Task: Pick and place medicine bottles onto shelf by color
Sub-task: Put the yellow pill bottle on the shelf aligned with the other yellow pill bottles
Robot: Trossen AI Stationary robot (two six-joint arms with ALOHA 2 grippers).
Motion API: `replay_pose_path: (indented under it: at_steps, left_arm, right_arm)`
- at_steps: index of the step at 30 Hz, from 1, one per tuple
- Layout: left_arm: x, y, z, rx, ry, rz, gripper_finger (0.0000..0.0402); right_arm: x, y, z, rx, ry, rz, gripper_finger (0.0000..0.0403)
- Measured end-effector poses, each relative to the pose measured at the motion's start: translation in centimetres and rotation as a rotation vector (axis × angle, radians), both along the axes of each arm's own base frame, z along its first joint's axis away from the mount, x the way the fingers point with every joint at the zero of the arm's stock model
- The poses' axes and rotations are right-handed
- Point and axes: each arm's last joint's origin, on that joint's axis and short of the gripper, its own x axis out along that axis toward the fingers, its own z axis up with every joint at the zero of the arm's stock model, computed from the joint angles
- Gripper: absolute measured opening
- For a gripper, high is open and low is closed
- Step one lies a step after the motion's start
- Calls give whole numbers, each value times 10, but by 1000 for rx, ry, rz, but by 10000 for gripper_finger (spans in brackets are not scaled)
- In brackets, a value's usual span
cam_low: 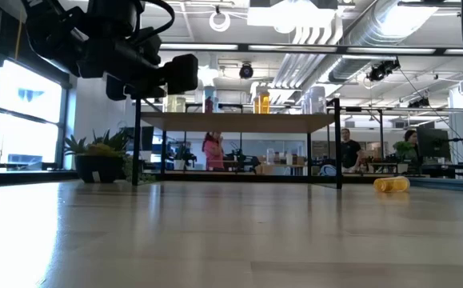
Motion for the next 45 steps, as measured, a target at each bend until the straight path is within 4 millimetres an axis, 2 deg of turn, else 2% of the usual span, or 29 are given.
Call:
replay_pose_path:
  at_steps: [17,30,36,41,45]
  left_arm:
    - [0,-3,8,35,14,12,205]
    - [-8,-14,31,69,32,6,204]
    - [-12,-27,45,92,50,-37,204]
    - [-12,-32,45,92,54,-59,204]
    - [-9,-31,35,66,78,-62,204]
  right_arm:
    - [-1,0,-1,-1,9,0,200]
    - [-1,0,-2,-2,22,0,200]
    - [-1,0,-2,-2,22,0,200]
    - [-1,0,-2,-1,22,-1,200]
    - [-1,0,-2,10,20,-9,200]
